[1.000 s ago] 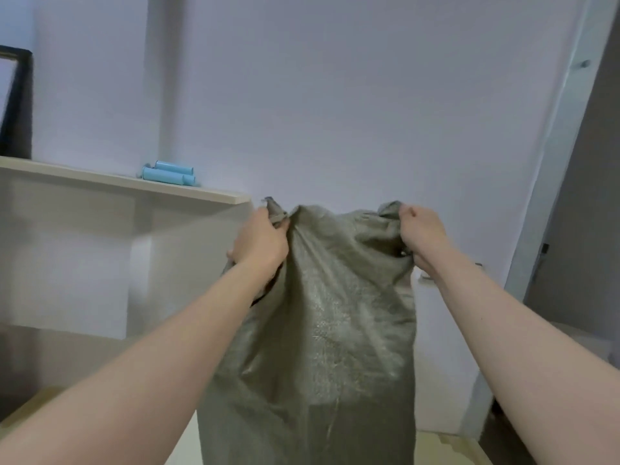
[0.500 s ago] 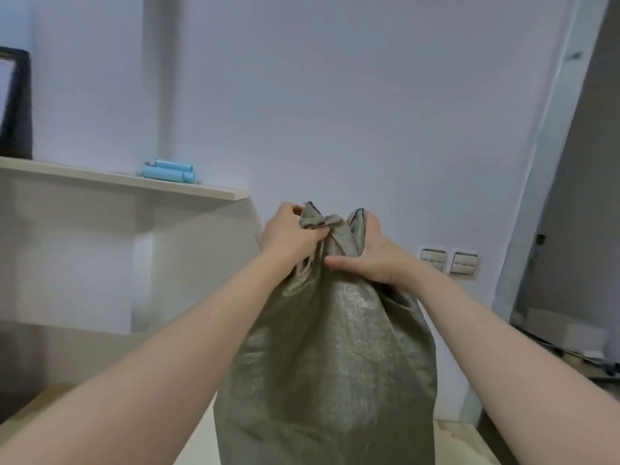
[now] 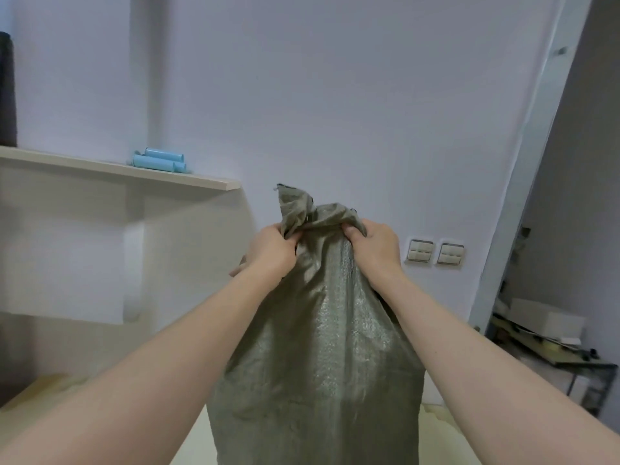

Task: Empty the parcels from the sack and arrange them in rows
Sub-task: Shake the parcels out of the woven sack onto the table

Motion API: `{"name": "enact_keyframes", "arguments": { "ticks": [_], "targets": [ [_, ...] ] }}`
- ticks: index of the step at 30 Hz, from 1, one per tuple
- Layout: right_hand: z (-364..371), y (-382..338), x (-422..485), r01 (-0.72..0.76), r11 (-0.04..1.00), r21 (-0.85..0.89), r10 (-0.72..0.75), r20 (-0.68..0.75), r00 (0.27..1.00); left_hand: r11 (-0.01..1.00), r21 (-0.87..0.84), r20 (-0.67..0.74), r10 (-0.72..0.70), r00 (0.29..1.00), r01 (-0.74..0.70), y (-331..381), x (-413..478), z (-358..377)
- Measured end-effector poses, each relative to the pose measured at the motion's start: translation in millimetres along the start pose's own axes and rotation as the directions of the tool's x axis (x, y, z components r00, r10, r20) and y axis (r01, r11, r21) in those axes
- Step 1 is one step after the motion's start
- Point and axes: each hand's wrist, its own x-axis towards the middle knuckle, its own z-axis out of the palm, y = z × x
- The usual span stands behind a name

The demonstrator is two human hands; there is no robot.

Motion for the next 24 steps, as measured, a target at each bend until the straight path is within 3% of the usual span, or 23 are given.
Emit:
{"name": "enact_keyframes", "arguments": {
  "ticks": [4,6,8,10,13,19,21,24],
  "targets": [
    [-7.4,-20.7,26.4,0.054,0.927,0.370,-0.001,-0.143,0.990,0.942,-0.265,-0.201,0.157,0.967,-0.208,51.0,3.2,-9.7],
    [-15.4,-32.4,43.7,0.145,0.843,0.518,-0.020,-0.239,0.971,0.883,-0.275,-0.297,0.297,0.908,-0.379,78.4,4.7,-13.8],
    [-24.2,-36.0,54.4,0.184,0.787,0.589,-0.048,-0.238,0.970,0.874,-0.180,-0.297,0.389,0.872,-0.451,93.5,3.3,-18.3],
    [-25.7,-24.9,60.0,0.090,0.878,0.470,-0.027,-0.139,0.990,0.921,-0.033,-0.212,0.374,0.903,-0.389,87.7,11.7,-17.9],
    [-13.3,4.9,59.6,-0.015,0.998,0.065,0.014,0.018,1.000,0.958,0.156,-0.075,0.255,0.964,-0.241,52.5,18.7,-12.6],
    [-6.8,3.0,48.8,-0.032,0.979,0.203,0.034,-0.007,0.999,0.931,0.291,-0.037,0.242,0.970,-0.221,43.4,5.0,-17.2],
    [-9.1,-2.9,50.1,-0.032,0.984,0.178,0.027,0.030,0.999,0.947,0.203,-0.015,0.257,0.966,-0.249,46.1,13.6,-20.7],
    [-13.9,-10.8,44.2,-0.049,0.972,0.229,0.025,0.107,0.994,0.934,0.047,0.143,0.344,0.928,-0.354,49.3,10.4,-18.2]
  ]
}}
